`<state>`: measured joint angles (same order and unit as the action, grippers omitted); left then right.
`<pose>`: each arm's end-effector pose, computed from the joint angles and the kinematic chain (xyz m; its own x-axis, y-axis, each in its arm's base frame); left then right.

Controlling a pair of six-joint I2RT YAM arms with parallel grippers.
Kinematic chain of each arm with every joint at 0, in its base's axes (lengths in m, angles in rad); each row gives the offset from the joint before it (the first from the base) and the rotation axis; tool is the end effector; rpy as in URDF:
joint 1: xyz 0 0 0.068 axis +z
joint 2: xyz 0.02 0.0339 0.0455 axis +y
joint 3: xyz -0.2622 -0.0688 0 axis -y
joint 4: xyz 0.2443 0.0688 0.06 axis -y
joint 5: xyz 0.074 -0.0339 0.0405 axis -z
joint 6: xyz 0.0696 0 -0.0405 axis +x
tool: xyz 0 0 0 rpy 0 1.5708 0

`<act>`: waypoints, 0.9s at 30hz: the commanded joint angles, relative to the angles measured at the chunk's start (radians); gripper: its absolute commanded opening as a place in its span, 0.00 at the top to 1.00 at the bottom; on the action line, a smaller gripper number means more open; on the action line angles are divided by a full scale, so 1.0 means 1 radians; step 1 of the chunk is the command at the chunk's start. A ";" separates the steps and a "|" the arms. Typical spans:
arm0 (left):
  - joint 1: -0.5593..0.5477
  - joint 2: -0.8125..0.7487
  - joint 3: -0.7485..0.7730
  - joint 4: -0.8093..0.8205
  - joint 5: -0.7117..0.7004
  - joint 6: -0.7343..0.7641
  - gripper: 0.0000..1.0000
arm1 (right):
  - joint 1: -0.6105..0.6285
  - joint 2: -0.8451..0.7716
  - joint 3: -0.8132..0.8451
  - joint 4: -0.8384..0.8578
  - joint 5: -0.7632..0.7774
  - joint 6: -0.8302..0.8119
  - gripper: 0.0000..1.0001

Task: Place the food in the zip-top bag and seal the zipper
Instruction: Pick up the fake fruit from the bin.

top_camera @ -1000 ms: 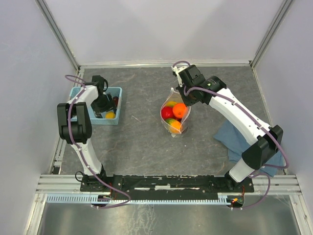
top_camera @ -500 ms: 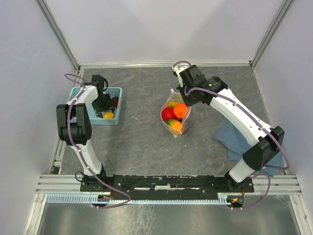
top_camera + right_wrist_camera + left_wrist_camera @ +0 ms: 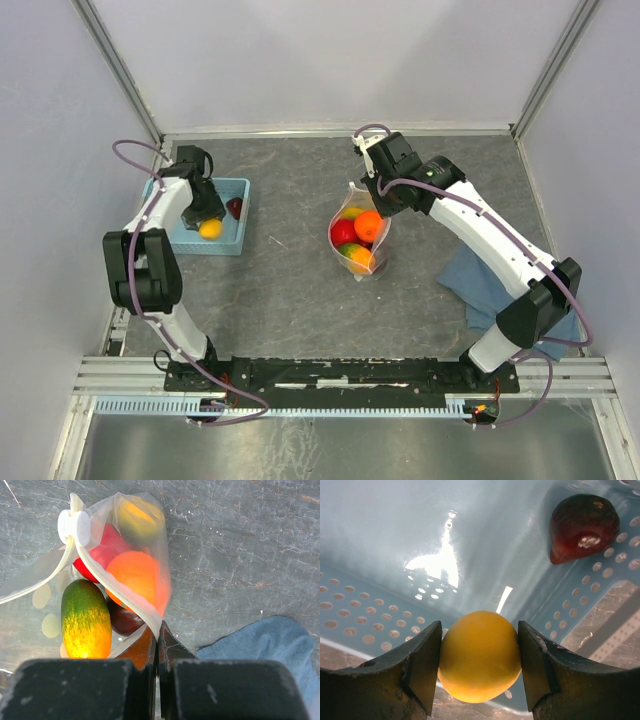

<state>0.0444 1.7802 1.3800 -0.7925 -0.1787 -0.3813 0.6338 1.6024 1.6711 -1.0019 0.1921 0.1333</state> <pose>0.3746 0.0290 0.1976 -0.8211 -0.4030 -0.4041 -0.4469 0.8944 0.0160 0.2920 0.1981 0.3378 -0.7068 -0.3576 -0.6104 -0.3993 0.9139 -0.0729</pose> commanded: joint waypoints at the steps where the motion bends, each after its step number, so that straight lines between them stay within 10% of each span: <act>1: 0.005 -0.146 -0.021 0.062 0.015 -0.048 0.48 | -0.003 -0.039 0.014 0.039 0.003 0.010 0.97; 27: -0.072 -0.506 -0.241 0.307 0.370 -0.315 0.51 | -0.003 -0.019 0.045 0.034 -0.040 0.031 0.98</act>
<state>0.0254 1.3758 1.1610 -0.6064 0.1017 -0.5739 0.6338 1.6024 1.6714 -1.0019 0.1703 0.1501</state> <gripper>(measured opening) 0.651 0.026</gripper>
